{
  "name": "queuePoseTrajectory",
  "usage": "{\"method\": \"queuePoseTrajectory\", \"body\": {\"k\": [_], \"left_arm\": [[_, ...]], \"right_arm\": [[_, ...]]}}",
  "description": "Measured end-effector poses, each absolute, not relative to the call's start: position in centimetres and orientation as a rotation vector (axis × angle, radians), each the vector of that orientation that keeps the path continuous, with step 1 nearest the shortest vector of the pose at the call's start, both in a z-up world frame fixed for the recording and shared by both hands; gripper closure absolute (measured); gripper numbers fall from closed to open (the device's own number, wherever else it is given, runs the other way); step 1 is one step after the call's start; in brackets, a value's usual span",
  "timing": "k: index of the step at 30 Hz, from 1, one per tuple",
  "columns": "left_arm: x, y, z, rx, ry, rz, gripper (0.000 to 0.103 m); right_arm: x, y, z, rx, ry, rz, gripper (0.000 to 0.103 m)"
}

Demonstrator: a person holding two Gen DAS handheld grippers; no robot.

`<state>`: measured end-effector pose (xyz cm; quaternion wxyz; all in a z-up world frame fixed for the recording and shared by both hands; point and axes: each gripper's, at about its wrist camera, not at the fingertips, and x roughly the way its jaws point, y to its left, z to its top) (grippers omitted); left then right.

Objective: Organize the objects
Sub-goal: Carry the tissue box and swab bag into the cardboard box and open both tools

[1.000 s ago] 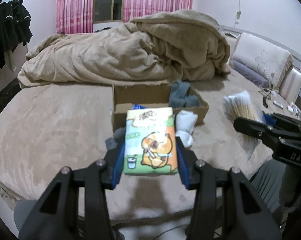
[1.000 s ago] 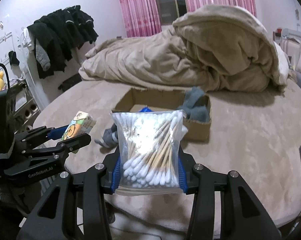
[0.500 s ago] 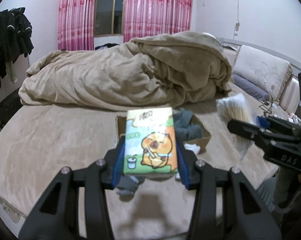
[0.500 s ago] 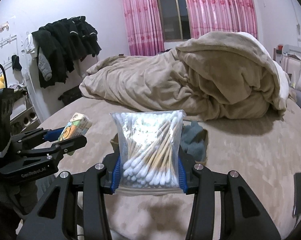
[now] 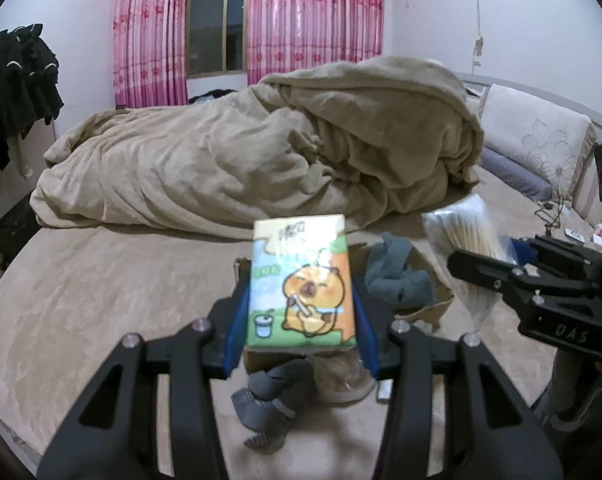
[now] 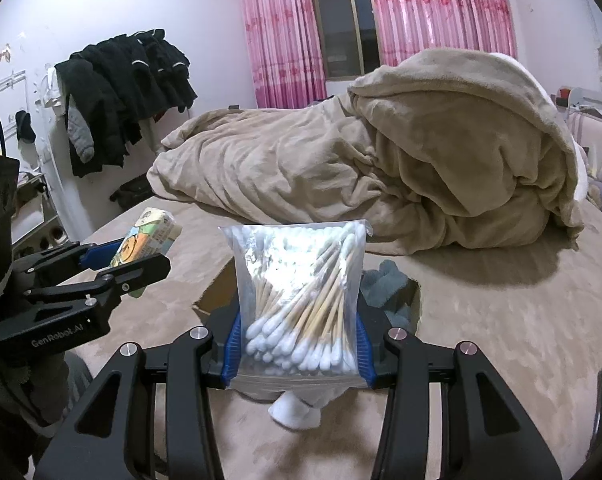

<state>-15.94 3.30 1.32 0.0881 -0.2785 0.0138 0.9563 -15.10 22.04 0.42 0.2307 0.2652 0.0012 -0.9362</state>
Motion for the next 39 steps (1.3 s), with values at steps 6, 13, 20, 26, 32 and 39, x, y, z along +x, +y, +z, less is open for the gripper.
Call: {"method": "queuePoseTrajectory", "body": {"k": [6, 13, 20, 26, 32, 39], "left_arm": [[-19.0, 3.9, -1.0, -0.886, 0.080, 2.832, 0.056], [-21.9, 4.0, -3.9, -0.933, 0.051, 2.816, 0.056], [-24.4, 4.0, -7.2, -1.030, 0.005, 2.764, 0.056], [-26.8, 4.3, -9.5, -1.115, -0.015, 2.724, 0.056], [-27.2, 4.7, -9.7, -1.140, 0.031, 2.724, 0.054], [-25.8, 3.8, -8.1, -1.130, -0.033, 2.732, 0.035]], "right_arm": [[-17.6, 21.5, -1.6, 0.776, 0.019, -2.559, 0.056], [-20.3, 20.3, -3.8, 0.815, 0.044, -2.542, 0.056], [-22.8, 19.4, -7.0, 0.906, 0.049, -2.516, 0.056], [-25.1, 19.9, -9.2, 0.986, -0.008, -2.508, 0.055], [-26.1, 20.0, -10.4, 1.013, -0.016, -2.513, 0.053], [-24.5, 20.7, -8.9, 0.961, -0.035, -2.548, 0.020]]}}
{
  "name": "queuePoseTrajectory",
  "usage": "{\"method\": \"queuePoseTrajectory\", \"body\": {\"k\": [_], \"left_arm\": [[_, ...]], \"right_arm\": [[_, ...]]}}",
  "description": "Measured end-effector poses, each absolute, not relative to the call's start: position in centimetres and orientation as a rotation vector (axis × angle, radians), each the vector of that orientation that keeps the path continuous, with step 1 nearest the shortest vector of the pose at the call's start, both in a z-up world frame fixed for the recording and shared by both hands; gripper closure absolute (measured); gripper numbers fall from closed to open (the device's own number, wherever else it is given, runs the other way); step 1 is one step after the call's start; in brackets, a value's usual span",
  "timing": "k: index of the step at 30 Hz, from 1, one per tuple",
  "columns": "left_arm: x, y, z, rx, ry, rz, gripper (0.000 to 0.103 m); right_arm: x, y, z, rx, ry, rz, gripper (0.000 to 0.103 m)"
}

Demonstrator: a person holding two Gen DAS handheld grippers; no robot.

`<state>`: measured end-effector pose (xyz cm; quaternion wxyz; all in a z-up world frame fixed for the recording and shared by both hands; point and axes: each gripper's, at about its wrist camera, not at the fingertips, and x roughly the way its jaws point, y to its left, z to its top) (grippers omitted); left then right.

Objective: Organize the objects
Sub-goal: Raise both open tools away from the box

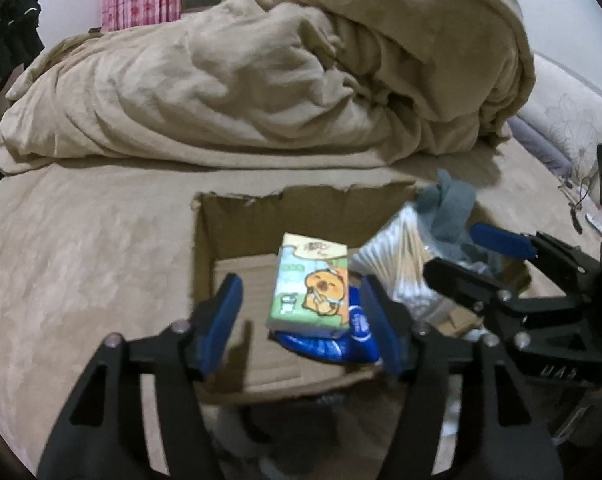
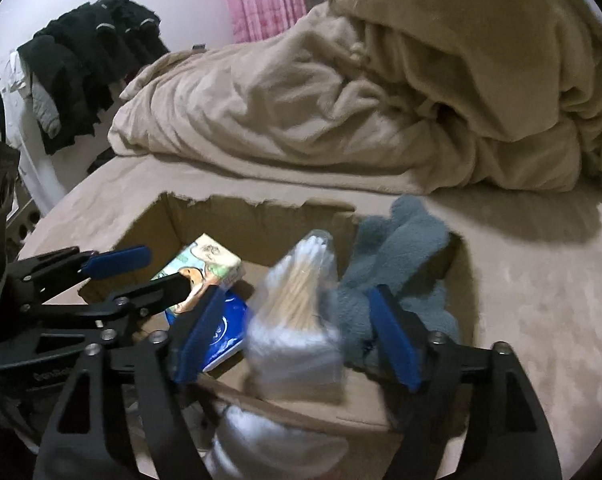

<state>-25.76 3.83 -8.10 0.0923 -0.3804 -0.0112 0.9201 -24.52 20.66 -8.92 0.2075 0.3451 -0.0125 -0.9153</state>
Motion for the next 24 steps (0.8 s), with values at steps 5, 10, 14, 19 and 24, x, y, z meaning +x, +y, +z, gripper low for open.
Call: {"method": "queuePoseTrajectory", "body": {"k": [5, 10, 14, 19, 24], "left_arm": [[-23.2, 3.3, -5.5, -1.062, -0.043, 2.750, 0.026], [-19.4, 2.4, -2.3, -0.984, -0.071, 2.807, 0.017], [-15.8, 1.6, -0.3, -0.913, -0.110, 2.845, 0.008], [-10.7, 1.1, 1.3, -0.859, -0.138, 2.872, 0.008], [-6.7, 1.1, 2.2, -0.810, -0.097, 2.910, 0.008]], "right_arm": [[-22.5, 21.5, -6.6, 0.912, -0.065, -2.578, 0.020], [-19.1, 21.8, -3.7, 0.848, -0.061, -2.595, 0.020], [-15.7, 22.3, -1.7, 0.797, -0.062, -2.607, 0.020], [-12.5, 22.4, 0.0, 0.748, -0.083, -2.616, 0.020], [-9.5, 22.1, 1.2, 0.717, -0.088, -2.604, 0.020]]}}
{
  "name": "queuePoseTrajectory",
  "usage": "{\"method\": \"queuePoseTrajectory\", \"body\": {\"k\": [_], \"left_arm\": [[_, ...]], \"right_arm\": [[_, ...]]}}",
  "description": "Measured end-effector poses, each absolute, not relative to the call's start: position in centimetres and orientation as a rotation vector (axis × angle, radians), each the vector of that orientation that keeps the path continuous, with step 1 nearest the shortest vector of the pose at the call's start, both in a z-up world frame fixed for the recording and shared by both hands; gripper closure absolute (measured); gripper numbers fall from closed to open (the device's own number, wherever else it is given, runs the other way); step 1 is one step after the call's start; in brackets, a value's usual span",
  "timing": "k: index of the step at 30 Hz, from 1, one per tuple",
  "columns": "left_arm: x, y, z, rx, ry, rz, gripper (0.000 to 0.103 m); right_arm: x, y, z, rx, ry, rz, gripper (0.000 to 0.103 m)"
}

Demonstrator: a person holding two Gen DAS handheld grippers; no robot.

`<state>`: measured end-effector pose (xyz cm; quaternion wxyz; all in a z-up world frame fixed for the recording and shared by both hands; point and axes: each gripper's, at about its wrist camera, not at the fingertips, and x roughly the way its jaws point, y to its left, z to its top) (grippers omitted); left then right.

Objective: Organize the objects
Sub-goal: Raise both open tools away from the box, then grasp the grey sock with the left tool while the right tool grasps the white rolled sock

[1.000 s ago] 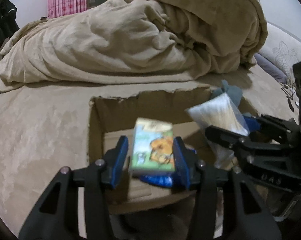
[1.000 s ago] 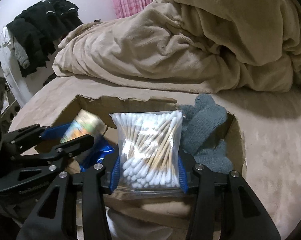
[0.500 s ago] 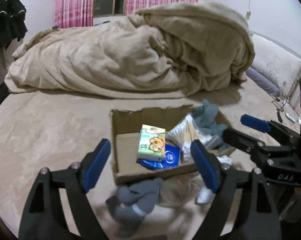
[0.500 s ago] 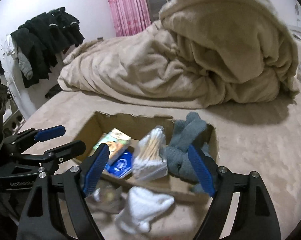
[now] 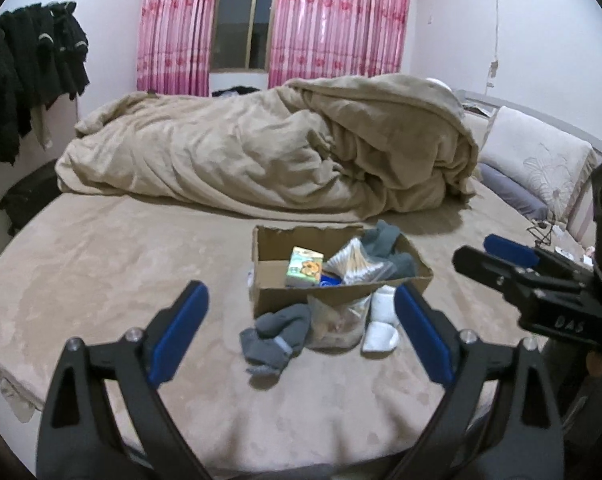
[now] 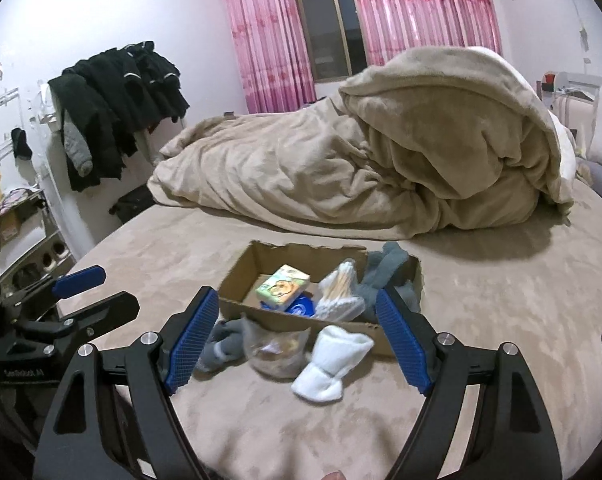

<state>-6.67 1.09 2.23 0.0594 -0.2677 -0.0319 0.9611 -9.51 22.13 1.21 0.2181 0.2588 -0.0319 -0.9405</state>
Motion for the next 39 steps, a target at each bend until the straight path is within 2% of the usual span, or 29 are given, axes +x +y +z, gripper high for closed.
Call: {"method": "queuePoseTrajectory", "body": {"k": [12, 16, 20, 31, 39], "left_arm": [[-2.9, 1.3, 0.1, -0.836, -0.053, 2.911, 0.008], [-2.7, 1.0, -1.0, -0.866, -0.091, 2.914, 0.008], [-3.1, 0.9, -2.5, -0.904, -0.176, 2.907, 0.008], [-7.5, 1.0, -9.9, -1.112, -0.120, 2.910, 0.008], [-10.2, 0.9, -12.7, -1.198, -0.142, 2.888, 0.008]], "right_arm": [[-4.8, 21.6, -0.7, 0.780, -0.042, -2.563, 0.020], [-4.7, 21.6, -2.0, 0.815, -0.042, -2.554, 0.020], [-5.0, 21.5, -3.4, 0.848, -0.042, -2.543, 0.020], [-7.8, 21.6, -7.8, 0.962, -0.042, -2.534, 0.020], [-10.6, 21.4, -10.9, 1.048, -0.079, -2.520, 0.020]]}}
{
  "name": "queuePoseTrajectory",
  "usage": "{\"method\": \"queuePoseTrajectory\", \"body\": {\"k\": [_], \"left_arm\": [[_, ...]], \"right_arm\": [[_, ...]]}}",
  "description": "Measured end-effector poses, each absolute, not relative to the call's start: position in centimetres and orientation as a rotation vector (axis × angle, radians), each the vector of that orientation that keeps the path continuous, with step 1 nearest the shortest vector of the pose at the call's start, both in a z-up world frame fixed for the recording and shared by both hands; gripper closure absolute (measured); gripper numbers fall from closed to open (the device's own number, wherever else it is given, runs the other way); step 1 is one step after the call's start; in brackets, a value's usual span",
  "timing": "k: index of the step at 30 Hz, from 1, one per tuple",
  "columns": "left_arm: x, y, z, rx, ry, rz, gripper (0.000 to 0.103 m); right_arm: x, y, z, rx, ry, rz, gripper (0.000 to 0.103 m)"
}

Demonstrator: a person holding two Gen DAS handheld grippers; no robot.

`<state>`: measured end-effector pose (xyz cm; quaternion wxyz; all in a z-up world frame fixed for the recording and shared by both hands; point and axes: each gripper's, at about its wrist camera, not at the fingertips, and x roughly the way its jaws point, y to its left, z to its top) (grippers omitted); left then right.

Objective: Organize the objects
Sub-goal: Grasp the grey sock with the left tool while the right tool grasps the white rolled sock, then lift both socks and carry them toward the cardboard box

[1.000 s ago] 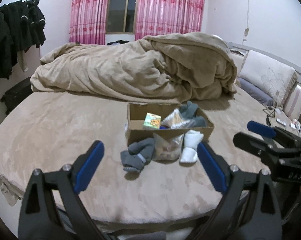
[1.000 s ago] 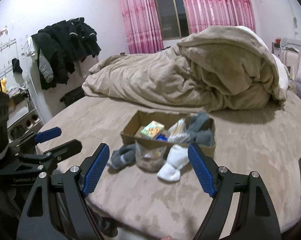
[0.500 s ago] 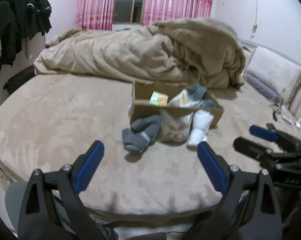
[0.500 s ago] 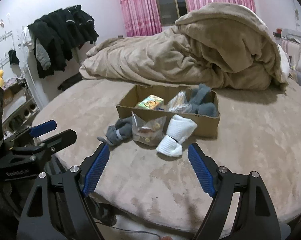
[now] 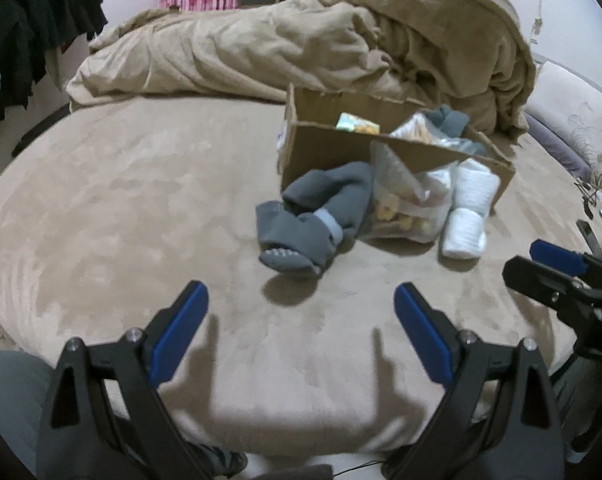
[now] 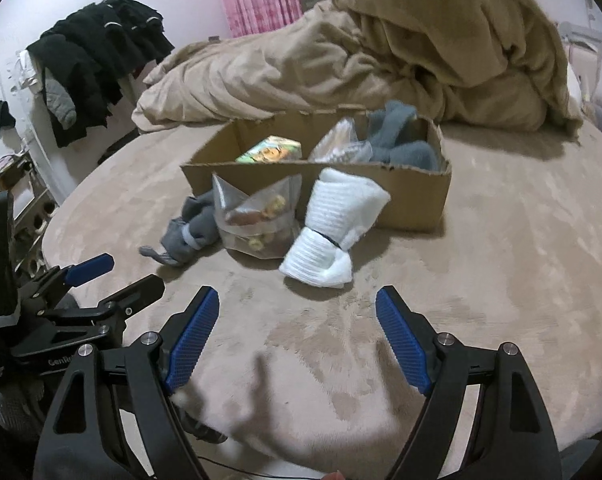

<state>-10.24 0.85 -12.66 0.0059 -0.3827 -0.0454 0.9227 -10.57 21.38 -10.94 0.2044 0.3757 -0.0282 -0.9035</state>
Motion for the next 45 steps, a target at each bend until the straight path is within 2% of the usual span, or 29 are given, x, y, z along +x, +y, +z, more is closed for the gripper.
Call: {"method": "queuePoseTrajectory", "body": {"k": [7, 23, 26, 27, 28, 31, 36, 45], "left_arm": [[-12.5, 0.0, -14.5, -1.235, -0.223, 2.872, 0.008], [-17.0, 0.7, -15.7, -1.203, -0.059, 2.946, 0.008], [-16.9, 0.9, -15.5, -1.178, -0.029, 2.940, 0.020], [-16.7, 1.1, -15.3, -1.165, -0.014, 2.935, 0.029], [-16.6, 1.3, -15.2, -1.153, -0.001, 2.928, 0.038], [-16.2, 1.6, -14.9, -1.135, 0.017, 2.919, 0.053], [-15.5, 0.9, -14.2, -1.120, -0.091, 2.880, 0.068], [-12.7, 0.6, -12.3, -1.081, -0.159, 2.854, 0.073]], "right_arm": [[-13.5, 21.5, -12.3, 1.075, -0.102, -2.544, 0.020], [-17.8, 21.2, -14.6, 1.125, -0.156, -2.525, 0.021], [-17.6, 21.5, -14.5, 1.107, -0.169, -2.512, 0.036], [-17.5, 21.5, -14.4, 1.104, -0.173, -2.504, 0.049], [-17.4, 21.5, -14.3, 1.103, -0.170, -2.503, 0.056], [-17.0, 21.4, -14.1, 1.095, -0.158, -2.500, 0.058], [-16.2, 21.7, -13.1, 1.075, -0.160, -2.512, 0.059], [-13.8, 22.5, -10.6, 1.019, -0.154, -2.541, 0.059]]}}
